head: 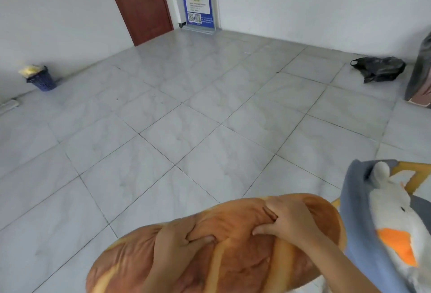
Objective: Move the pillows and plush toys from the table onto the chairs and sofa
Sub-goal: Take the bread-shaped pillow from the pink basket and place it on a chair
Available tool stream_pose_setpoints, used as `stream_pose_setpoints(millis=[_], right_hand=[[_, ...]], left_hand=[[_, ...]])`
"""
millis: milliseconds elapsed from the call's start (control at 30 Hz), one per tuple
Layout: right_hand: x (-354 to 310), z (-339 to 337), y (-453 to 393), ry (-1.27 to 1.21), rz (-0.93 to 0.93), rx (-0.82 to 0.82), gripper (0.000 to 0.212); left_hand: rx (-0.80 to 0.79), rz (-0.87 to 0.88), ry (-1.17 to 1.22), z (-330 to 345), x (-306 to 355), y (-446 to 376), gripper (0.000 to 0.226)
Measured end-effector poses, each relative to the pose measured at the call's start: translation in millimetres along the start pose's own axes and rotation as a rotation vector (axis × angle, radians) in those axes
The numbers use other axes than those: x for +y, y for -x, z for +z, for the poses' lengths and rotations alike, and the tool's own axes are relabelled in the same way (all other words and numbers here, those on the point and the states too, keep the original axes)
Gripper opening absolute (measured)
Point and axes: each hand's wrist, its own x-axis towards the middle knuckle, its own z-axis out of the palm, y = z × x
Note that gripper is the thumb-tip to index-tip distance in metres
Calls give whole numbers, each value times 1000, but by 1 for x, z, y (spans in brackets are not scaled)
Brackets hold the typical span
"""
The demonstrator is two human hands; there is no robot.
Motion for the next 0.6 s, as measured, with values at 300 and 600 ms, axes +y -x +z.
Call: stream_pose_setpoints(millis=[300, 600], right_hand=[[123, -7, -174, -77, 304, 82, 101], [212, -112, -300, -100, 787, 308, 104]], left_hand=[[-265, 142, 3, 90, -5, -257, 64], [-275, 938, -148, 199, 91, -550, 57]])
